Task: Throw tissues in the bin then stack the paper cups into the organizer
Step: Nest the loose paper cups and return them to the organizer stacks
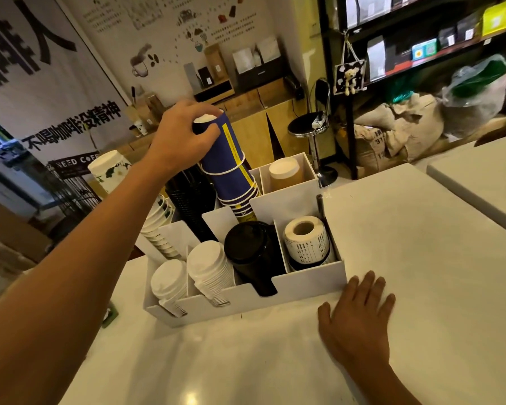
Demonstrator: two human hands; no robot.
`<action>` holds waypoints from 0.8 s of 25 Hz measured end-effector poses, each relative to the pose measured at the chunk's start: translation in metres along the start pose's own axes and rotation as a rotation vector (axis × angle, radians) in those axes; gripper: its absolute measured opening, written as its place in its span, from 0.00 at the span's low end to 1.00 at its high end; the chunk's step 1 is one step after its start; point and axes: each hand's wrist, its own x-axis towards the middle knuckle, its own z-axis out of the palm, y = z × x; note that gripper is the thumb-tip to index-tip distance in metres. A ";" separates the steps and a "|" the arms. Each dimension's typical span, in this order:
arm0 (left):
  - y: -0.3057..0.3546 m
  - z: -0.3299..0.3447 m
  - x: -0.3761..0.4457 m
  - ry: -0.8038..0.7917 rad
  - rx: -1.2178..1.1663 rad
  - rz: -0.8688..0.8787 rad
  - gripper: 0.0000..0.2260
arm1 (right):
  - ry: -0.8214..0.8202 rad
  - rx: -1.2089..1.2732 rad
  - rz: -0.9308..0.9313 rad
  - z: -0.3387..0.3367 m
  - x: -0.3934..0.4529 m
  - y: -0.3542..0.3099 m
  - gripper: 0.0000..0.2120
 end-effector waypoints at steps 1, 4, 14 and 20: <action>-0.001 0.001 -0.001 -0.028 0.008 -0.008 0.15 | 0.004 0.005 0.000 0.001 0.000 0.000 0.40; -0.003 0.001 -0.005 -0.082 0.054 -0.017 0.15 | 0.020 -0.012 -0.004 0.002 0.001 0.001 0.40; 0.002 0.008 -0.014 -0.250 0.250 -0.111 0.19 | 0.018 -0.030 0.009 0.002 0.001 0.001 0.40; 0.010 0.014 -0.023 -0.297 0.294 -0.030 0.22 | 0.023 -0.031 0.002 0.004 0.001 0.002 0.41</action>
